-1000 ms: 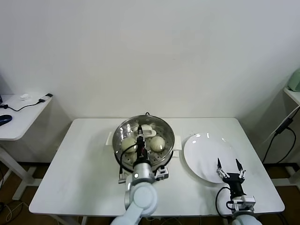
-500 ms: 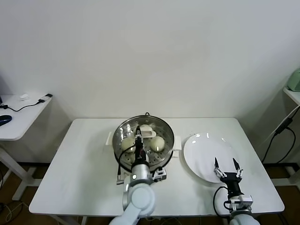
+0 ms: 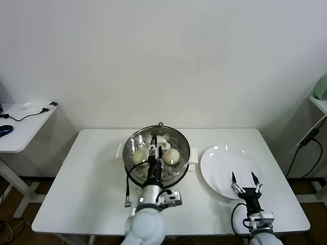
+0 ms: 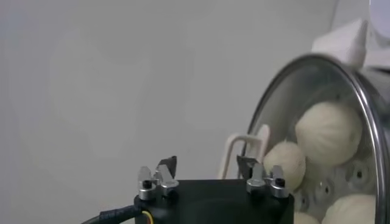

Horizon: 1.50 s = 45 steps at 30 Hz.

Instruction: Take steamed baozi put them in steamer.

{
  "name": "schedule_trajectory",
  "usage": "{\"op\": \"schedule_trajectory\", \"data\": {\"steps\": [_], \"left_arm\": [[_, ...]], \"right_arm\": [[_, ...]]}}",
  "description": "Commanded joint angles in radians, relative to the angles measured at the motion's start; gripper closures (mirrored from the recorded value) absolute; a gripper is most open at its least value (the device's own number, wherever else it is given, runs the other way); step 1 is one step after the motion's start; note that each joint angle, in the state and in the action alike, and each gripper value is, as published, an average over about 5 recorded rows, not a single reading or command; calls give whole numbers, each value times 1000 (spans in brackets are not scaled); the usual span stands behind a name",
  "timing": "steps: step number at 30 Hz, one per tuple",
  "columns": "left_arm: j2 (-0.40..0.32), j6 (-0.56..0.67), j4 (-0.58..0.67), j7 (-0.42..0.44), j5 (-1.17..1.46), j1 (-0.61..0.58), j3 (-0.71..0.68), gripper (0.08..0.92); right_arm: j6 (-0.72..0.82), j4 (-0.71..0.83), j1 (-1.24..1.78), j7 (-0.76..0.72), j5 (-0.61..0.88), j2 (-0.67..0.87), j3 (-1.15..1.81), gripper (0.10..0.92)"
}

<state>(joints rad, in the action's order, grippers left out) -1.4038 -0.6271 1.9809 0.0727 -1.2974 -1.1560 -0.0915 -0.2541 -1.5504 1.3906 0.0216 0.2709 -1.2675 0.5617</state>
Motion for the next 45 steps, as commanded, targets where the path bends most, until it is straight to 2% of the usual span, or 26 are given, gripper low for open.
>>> {"op": "schedule_trajectory", "data": {"steps": [1, 3, 5, 9, 12, 17, 26, 34, 45], "left_arm": [[61, 330, 205, -259, 853, -131, 231, 274], [65, 387, 227, -320, 1117, -144, 364, 228], [72, 426, 236, -336, 1350, -162, 521, 193], [136, 494, 183, -296, 1656, -225, 773, 178], [197, 541, 119, -279, 1768, -285, 850, 177], [242, 671, -15, -257, 1758, -372, 805, 177], [220, 839, -260, -156, 1678, -381, 714, 177], [205, 863, -305, -141, 1629, -379, 702, 177], [181, 875, -280, -139, 1602, -391, 691, 177]], "right_arm": [[-3, -21, 12, 3, 18, -2, 0, 203], [-13, -32, 17, 4, 25, -3, 2, 203], [-21, -41, 21, 2, 27, -2, 4, 203], [-14, -54, 30, -5, 20, 5, 5, 203], [-12, -51, 27, -4, 23, 5, 4, 203], [-12, -42, 14, 4, 22, -3, 1, 203], [15, -37, 11, 16, 23, -4, -6, 203], [17, -41, 15, 8, 22, 4, -8, 203], [0, -45, 20, 6, 22, 1, -9, 203]]}}
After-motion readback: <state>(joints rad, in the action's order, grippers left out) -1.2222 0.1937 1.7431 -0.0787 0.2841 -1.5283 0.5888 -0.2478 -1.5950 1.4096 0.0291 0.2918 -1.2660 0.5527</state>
